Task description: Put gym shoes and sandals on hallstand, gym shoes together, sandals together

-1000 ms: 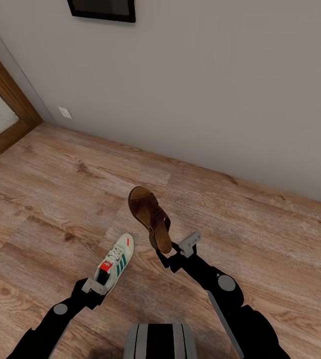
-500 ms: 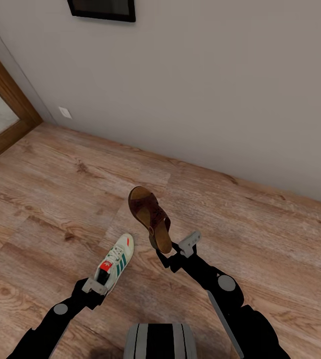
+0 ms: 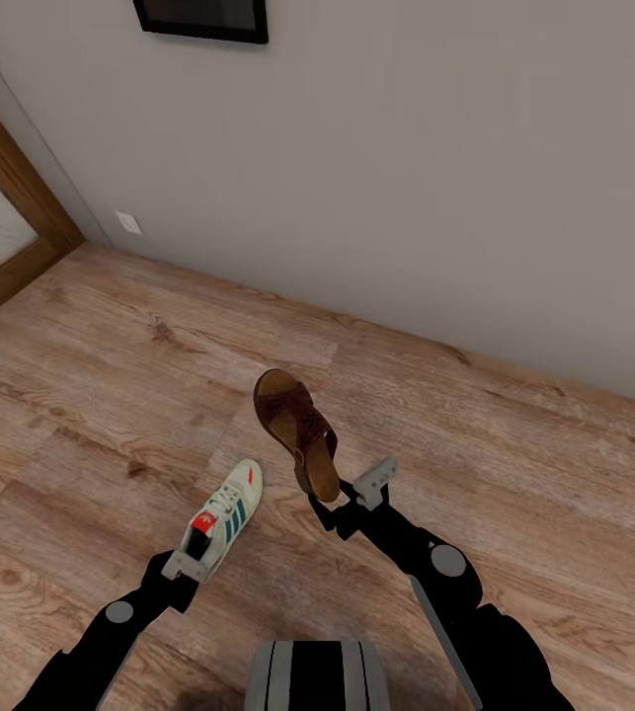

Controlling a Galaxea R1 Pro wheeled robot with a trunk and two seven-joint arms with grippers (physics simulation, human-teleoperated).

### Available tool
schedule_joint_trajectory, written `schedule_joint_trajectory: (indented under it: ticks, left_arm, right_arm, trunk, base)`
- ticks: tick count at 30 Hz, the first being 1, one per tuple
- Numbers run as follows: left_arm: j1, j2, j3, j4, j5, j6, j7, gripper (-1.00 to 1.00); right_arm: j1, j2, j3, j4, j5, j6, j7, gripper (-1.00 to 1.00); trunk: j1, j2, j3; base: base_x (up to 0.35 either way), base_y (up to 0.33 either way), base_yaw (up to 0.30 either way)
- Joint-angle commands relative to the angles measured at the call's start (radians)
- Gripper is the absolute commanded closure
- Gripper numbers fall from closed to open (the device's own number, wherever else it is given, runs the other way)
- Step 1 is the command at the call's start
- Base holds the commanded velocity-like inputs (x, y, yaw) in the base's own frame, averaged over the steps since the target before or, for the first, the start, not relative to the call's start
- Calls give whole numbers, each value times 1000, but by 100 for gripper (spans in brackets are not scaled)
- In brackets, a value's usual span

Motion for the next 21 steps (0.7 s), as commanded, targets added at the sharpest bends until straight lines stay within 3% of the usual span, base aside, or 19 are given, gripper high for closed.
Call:
schedule_joint_trajectory:
  ticks: [1, 21]
  left_arm:
    - [0, 0, 1, -2, -9, -1, -3, 100]
    - [0, 0, -1, -6, -9, 0, -5, 100]
  right_arm:
    - [0, 0, -1, -2, 1, 7, 3, 100]
    - [0, 0, 0, -2, 1, 7, 3, 100]
  trunk:
    - [0, 0, -1]
    - [0, 0, -1]
  base:
    - [0, 0, 0]
    - [0, 0, 0]
